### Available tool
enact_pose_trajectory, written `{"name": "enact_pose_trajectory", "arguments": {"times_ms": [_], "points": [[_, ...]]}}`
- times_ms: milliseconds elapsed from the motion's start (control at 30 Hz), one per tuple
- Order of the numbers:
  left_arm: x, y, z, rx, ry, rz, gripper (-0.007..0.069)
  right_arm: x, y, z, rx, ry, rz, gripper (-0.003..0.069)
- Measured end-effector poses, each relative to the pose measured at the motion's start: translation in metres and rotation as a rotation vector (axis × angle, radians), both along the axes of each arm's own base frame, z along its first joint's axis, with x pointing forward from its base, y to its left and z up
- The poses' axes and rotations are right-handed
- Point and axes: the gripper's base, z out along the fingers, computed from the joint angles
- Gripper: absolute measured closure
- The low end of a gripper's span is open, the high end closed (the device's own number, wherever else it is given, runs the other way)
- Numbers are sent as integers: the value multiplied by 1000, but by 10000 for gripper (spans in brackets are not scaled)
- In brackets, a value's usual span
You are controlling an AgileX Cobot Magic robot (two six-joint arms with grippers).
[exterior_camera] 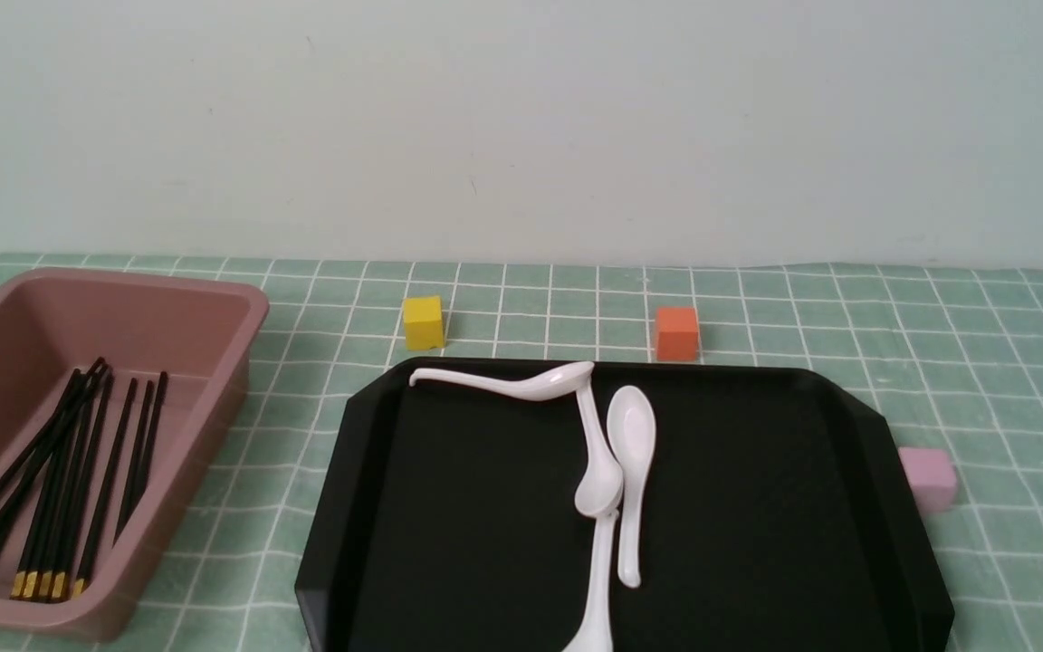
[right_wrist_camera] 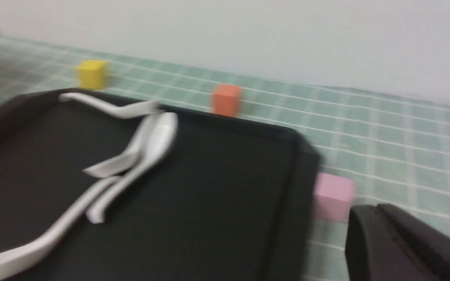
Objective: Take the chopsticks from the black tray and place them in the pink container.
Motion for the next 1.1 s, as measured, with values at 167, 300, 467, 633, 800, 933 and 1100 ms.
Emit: {"name": "enact_pose_trajectory", "arguments": {"times_ms": [167,300,467,633,800,933,1100], "points": [[0,0,0,0,0,0,385,-8,-9,-26,1,-27,-128,615],[0,0,0,0,0,0,385,-10,-11,-45,-1,-9,-164,610],[0,0,0,0,0,0,385,-10,-11,-50,-3,28,-169,604],[0,0,0,0,0,0,385,-12,-12,-53,-8,79,-170,601],[0,0,0,0,0,0,385,-12,-12,-54,-9,89,-170,594],[0,0,0,0,0,0,385,-12,-12,-53,-9,88,-170,587],[0,0,0,0,0,0,385,-12,-12,-53,-9,88,-170,580]]}}
